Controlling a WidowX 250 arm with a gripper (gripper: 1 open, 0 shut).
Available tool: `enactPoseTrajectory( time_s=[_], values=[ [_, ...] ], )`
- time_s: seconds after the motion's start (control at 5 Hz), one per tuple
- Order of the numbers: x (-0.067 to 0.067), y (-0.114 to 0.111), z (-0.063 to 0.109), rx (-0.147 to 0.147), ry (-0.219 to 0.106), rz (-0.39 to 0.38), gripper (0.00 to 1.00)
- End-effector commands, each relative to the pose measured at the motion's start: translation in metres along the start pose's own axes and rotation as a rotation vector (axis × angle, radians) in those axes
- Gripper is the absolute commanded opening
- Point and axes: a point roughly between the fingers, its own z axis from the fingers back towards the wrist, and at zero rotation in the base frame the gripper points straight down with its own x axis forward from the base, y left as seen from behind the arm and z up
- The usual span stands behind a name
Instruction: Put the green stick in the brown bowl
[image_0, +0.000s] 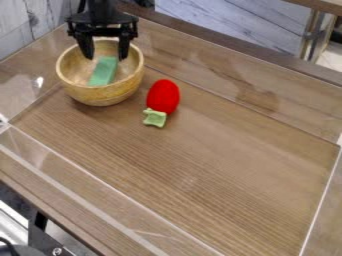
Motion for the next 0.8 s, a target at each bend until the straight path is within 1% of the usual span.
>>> enactPoseTrajectory(
  time_s=[0.0, 0.2, 0.4, 0.6],
  values=[
    [0.012, 0.003, 0.044, -0.018, -0.071, 0.025, 1.0],
    [0.013, 0.002, 0.058, -0.024, -0.063, 0.031, 1.0],
    [0.022, 0.005, 0.058, -0.009, -0.058, 0.07, 1.0],
    [0.028, 0.01, 0.054, 0.012, -0.05, 0.108, 1.0]
  ],
)
